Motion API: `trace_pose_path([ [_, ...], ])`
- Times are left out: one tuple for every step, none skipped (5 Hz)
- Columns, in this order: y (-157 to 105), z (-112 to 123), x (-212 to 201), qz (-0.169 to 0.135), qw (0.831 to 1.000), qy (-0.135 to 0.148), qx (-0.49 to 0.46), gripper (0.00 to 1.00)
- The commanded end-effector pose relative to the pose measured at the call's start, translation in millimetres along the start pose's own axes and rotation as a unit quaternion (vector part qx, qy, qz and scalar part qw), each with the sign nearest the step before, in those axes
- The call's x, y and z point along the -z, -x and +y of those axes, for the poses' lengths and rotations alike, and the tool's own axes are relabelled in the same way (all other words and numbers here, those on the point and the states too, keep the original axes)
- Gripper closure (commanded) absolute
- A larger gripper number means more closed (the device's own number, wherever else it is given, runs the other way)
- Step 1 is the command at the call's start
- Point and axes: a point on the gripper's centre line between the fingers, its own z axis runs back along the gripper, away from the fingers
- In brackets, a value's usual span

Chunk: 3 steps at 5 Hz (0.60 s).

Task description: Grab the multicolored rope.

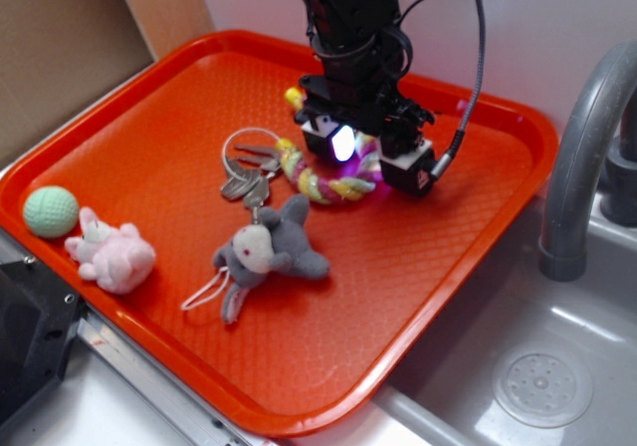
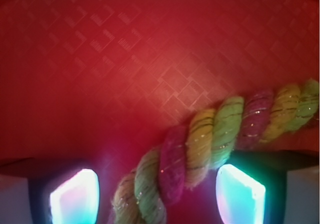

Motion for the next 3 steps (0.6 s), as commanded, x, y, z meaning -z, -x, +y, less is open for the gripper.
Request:
trace_pose_path([
  [10.1, -5.8, 2.0, -0.011, 1.0, -0.003, 0.015, 1.0],
  [11.1, -5.2, 0.4, -0.012, 1.0, -0.004, 0.015, 1.0],
  [11.2, -0.6, -5.5, -0.014, 1.0, -0.006, 0.012, 1.0],
])
